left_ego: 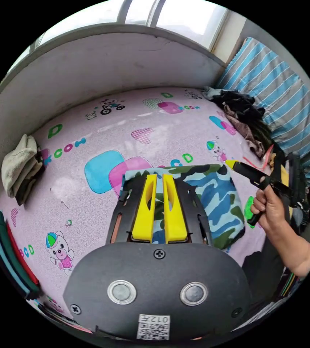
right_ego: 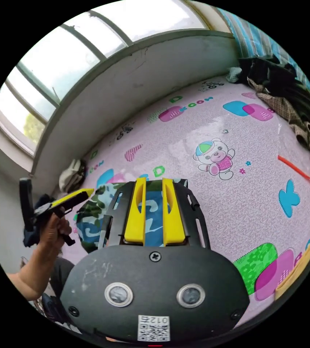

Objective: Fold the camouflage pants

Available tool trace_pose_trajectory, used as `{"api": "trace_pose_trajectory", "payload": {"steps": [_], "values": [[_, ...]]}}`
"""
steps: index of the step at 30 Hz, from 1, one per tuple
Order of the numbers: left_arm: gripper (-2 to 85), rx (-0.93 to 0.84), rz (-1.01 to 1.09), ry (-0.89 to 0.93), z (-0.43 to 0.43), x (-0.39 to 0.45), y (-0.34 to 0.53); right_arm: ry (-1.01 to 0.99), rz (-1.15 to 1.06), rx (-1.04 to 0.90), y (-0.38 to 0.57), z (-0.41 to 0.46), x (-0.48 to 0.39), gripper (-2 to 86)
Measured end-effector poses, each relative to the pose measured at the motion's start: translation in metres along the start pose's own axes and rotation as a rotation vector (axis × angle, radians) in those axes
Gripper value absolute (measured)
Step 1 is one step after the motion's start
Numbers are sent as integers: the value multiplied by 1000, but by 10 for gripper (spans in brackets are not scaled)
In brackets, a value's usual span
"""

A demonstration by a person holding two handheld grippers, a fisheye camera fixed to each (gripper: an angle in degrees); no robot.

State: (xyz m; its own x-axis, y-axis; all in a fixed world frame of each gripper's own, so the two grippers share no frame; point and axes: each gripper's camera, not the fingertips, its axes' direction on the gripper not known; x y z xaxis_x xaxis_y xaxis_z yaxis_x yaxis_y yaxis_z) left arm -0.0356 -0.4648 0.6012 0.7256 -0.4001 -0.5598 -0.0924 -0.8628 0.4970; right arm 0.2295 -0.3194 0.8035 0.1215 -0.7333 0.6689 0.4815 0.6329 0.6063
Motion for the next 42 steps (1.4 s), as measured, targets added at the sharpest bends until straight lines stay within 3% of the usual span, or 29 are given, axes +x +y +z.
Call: {"api": "trace_pose_trajectory", "payload": {"steps": [3,4,6,10,16,19,21,23,28,32,34,37,42], "values": [[4,-93,-34,-209,39,11,0,272,-116,-68,11,40,-31,73],[3,-146,0,-179,55,10,2,324,-152,-107,17,57,-35,68],[2,-102,9,-114,58,7,8,320,-192,-53,25,61,-38,65],[0,-17,154,-169,57,26,26,279,-175,-47,28,64,-38,57],[0,45,130,-180,50,45,37,282,-193,-44,32,65,-48,53],[0,-26,92,-77,36,32,26,179,-142,-63,27,58,-37,55],[2,-57,18,-103,16,22,19,65,-66,-125,18,48,-25,59],[3,9,1,-96,-14,23,19,-11,-50,-130,14,26,-25,67],[6,89,-17,22,-50,82,23,42,-105,-19,29,3,-73,94],[6,82,3,-98,-18,121,26,169,-123,-50,48,36,-104,120],[5,-32,-15,-208,20,120,27,251,-197,-119,58,62,-108,125],[3,-26,-37,-113,31,107,31,280,-256,-23,77,64,-113,123],[1,20,-19,-148,31,117,34,246,-182,-37,74,62,-103,95]]}}
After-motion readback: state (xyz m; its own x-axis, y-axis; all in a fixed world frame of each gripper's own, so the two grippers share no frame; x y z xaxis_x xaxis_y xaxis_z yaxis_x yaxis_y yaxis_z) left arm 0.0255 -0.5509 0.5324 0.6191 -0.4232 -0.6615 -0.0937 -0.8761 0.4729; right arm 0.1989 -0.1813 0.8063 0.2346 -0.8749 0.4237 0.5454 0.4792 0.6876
